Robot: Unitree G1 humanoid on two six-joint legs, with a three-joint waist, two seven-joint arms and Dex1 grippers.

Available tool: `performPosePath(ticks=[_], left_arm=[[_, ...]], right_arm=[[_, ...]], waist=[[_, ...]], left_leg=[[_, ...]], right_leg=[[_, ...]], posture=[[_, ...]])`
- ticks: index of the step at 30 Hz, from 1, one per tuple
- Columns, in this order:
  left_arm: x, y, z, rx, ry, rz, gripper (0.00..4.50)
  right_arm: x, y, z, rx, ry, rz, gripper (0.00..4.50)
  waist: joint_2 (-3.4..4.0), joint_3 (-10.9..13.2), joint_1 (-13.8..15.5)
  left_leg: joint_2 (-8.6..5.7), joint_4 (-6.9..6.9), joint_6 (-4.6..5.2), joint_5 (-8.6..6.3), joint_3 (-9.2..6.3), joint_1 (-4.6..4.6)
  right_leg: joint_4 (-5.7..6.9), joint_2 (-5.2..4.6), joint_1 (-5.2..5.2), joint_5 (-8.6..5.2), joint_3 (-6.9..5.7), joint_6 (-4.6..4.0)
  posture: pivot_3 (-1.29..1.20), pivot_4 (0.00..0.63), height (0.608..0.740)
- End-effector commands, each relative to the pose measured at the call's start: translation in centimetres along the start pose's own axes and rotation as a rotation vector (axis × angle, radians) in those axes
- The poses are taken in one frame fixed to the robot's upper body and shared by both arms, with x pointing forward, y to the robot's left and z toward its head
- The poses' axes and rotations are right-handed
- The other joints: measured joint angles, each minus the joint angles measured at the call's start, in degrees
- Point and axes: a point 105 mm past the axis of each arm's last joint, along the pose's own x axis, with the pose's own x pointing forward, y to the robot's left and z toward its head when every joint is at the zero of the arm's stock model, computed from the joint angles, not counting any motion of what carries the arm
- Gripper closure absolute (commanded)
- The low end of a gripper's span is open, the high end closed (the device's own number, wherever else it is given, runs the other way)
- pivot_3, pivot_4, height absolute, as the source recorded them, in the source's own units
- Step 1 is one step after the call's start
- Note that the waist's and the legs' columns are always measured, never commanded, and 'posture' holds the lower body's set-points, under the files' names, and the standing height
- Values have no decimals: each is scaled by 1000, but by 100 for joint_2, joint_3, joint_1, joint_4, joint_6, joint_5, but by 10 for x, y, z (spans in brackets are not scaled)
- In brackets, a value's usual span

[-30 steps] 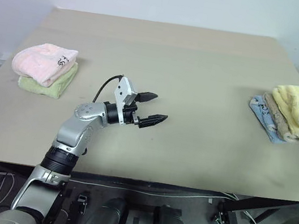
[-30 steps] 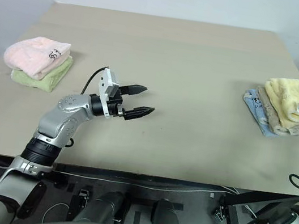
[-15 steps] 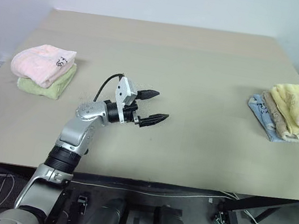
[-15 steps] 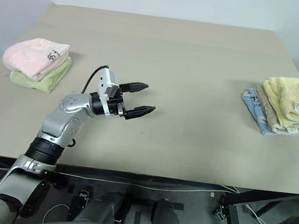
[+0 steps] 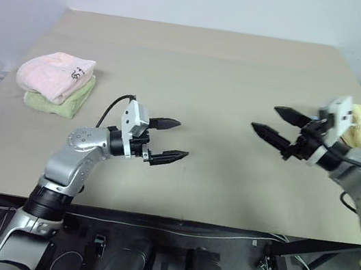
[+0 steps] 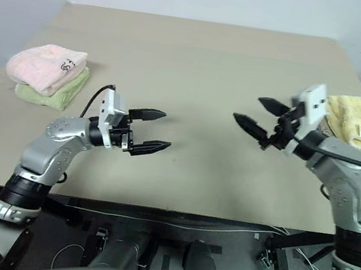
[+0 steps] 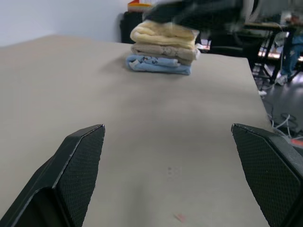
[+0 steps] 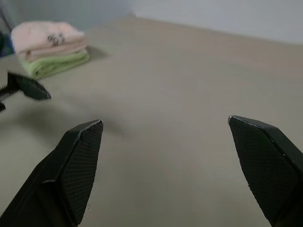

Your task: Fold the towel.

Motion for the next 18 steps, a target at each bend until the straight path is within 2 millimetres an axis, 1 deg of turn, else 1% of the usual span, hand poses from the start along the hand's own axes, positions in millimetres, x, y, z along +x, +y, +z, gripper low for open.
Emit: performPosePath(ticks=[1,7,11,14,18], left_arm=[[-14,1,13,28,-24,56,0],[-33,1,12,31,-11,143,0],[-38,-2,9,59,10,177,0],[-43,-6,7,57,17,212,0],[-57,-6,10,53,26,260,0]], right_arm=[[15,13,-22,-28,29,74,43],[33,28,-38,-54,0,172,43],[43,33,-40,-2,-31,256,43],[53,32,-42,0,-22,288,43],[67,36,-42,5,-28,312,43]], waist=[[0,0,-15],[1,1,-7],[1,1,-7],[2,1,-23],[2,1,-24]], left_leg=[[0,0,0,0,0,0],[0,0,-1,0,0,2],[0,-1,-2,-1,1,10],[0,-1,-2,-1,1,17],[2,-11,-4,-1,1,19]], right_leg=[[0,1,0,0,0,0],[1,1,1,0,1,0],[0,1,10,0,1,0],[0,1,15,1,1,-1],[1,4,11,0,2,-2]], posture=[[0,150,740],[0,150,740],[0,150,740],[0,150,740],[0,150,740]])
